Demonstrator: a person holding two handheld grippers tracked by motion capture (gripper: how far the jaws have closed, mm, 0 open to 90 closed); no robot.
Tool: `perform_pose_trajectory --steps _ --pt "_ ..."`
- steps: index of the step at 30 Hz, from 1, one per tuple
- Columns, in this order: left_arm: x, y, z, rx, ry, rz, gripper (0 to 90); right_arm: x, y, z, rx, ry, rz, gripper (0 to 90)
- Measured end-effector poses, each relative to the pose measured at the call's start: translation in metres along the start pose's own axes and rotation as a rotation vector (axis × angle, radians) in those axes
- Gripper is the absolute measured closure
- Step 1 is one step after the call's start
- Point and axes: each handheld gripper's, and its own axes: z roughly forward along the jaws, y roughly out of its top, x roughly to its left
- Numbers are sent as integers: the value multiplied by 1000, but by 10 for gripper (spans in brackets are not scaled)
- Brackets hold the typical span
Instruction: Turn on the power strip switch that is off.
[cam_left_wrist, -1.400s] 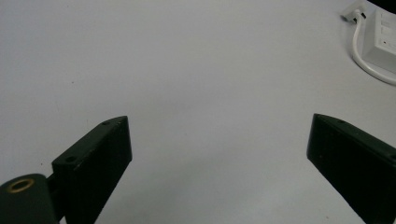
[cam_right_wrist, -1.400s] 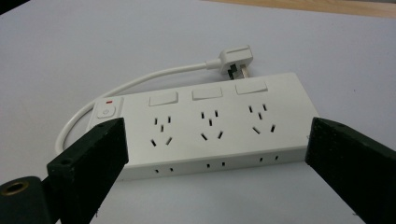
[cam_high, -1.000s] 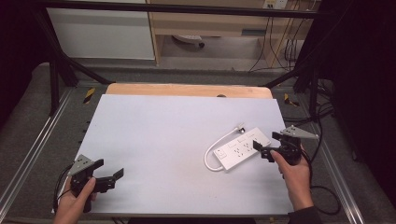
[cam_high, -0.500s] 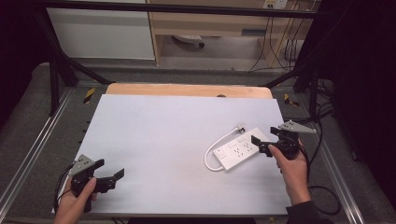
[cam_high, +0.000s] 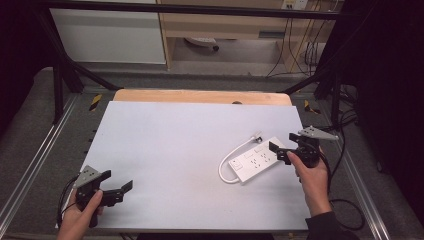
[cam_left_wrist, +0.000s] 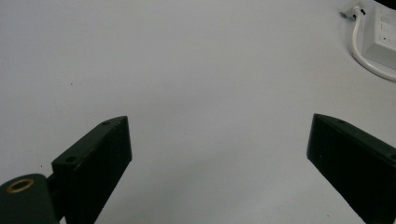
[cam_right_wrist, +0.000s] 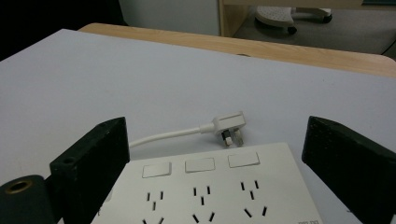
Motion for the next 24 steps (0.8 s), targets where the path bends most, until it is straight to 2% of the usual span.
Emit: perform_pose_trajectory --steps 7,16,24 --pt "-1 0 0 6 -1 5 65 -3 1 10 2 0 18 90" --pt "-1 0 1 10 2 8 66 -7 2 15 1 -3 38 116" --pt "-1 -1 1 13 0 8 65 -8 2 20 -2 -14 38 186"
